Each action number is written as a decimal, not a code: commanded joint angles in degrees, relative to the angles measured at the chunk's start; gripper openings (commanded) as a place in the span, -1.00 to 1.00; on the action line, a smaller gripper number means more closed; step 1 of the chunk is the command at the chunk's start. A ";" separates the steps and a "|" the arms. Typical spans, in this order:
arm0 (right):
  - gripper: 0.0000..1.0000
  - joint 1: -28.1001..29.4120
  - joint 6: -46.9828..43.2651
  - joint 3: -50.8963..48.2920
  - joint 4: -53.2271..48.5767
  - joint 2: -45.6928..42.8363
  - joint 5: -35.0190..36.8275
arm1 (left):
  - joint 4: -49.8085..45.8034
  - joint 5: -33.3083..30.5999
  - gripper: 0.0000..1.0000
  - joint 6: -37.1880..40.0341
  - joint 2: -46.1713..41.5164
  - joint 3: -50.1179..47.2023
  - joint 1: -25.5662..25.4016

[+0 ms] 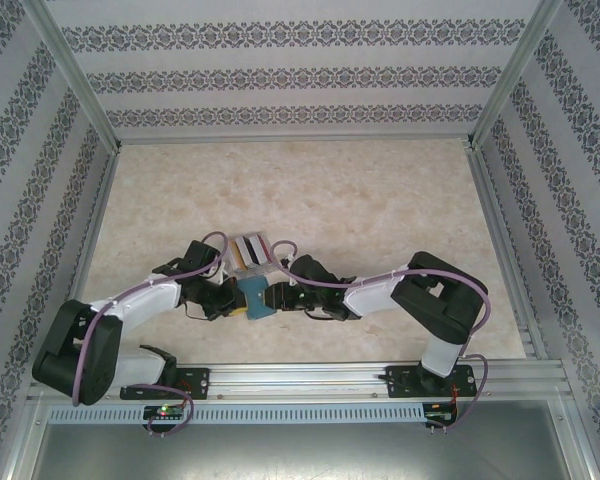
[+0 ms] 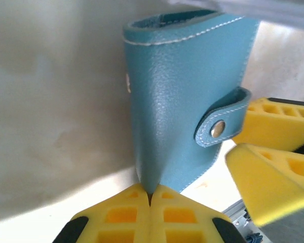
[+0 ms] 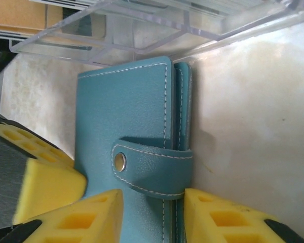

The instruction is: Put the credit cards into the card holder

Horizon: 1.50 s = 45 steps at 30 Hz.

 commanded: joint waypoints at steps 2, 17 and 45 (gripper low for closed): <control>-0.14 1.42 -1.54 -3.34 -4.73 -4.93 4.67 | 2.04 3.53 -1.00 -0.36 -3.83 1.37 -1.14; -0.05 4.85 -12.62 4.13 -27.17 -16.69 16.28 | -0.85 2.21 -1.00 -2.89 -3.44 9.30 -9.69; -1.00 -3.78 -8.37 -7.89 -31.80 -30.12 18.06 | 5.22 1.16 -0.53 -1.81 12.04 15.01 -16.90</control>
